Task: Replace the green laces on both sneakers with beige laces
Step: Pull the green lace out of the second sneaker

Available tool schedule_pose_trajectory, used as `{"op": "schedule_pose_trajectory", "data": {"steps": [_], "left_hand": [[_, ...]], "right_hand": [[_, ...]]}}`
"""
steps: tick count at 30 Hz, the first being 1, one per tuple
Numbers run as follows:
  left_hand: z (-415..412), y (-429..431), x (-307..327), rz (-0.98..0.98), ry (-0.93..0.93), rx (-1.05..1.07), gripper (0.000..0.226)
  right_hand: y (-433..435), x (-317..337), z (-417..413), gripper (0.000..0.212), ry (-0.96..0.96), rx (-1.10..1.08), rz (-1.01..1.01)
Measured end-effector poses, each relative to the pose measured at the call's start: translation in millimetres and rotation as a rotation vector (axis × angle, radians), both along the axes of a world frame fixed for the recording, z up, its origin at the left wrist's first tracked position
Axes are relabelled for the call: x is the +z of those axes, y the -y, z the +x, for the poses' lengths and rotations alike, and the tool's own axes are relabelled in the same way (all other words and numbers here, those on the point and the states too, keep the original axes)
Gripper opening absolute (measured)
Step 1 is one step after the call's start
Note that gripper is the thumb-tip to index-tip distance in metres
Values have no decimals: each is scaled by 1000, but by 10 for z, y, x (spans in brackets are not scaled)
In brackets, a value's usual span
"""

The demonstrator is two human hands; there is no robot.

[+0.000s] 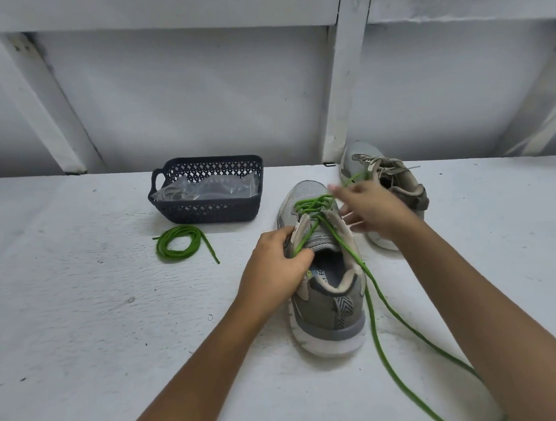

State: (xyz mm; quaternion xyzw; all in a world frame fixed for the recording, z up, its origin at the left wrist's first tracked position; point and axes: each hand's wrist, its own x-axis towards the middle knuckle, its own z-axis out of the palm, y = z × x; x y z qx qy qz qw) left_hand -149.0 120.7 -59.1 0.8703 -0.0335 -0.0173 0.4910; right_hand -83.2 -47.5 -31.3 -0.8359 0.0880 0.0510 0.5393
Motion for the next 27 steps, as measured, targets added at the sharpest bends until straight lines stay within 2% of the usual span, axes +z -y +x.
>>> {"op": "schedule_pose_trajectory", "data": {"steps": [1,3,7,10,12,14,16,17,18,20,22,25,27], "left_hand": [[2,-3,3,-1,3,2,36],[2,-6,3,-4,8,2,34],[-5,-13,-4,-7,-1,-3,39],[-4,-10,-9,-8,5,-6,37],[-2,-11,-11,-2,-4,-2,40],[2,-7,-15,-5,-11,-6,40],[1,-4,-7,-13,-10,-9,41],[2,1,-4,-16,-12,-10,43],[5,2,-5,-15,-14,-9,44],[9,-5,-15,0,-10,-6,40],[13,-10,-25,10,-4,-6,41],[8,-11,-29,6,1,-9,42],[4,-9,-27,2,-3,-14,39]], "right_hand": [[-33,-44,-24,26,29,49,-95],[-51,-79,-19,20,110,55,-125],[35,102,68,28,238,-179,167],[93,209,102,32,359,-359,212],[49,186,64,33,284,-287,167],[-13,92,-10,31,140,-104,0],[-66,6,-67,25,114,34,-184],[-77,-21,-63,24,137,44,-208],[-76,-25,-55,25,152,27,-171],[-45,33,-25,29,159,-69,71],[46,156,37,31,244,-224,271],[146,265,88,34,348,-381,313],[106,225,62,34,280,-327,288]]}}
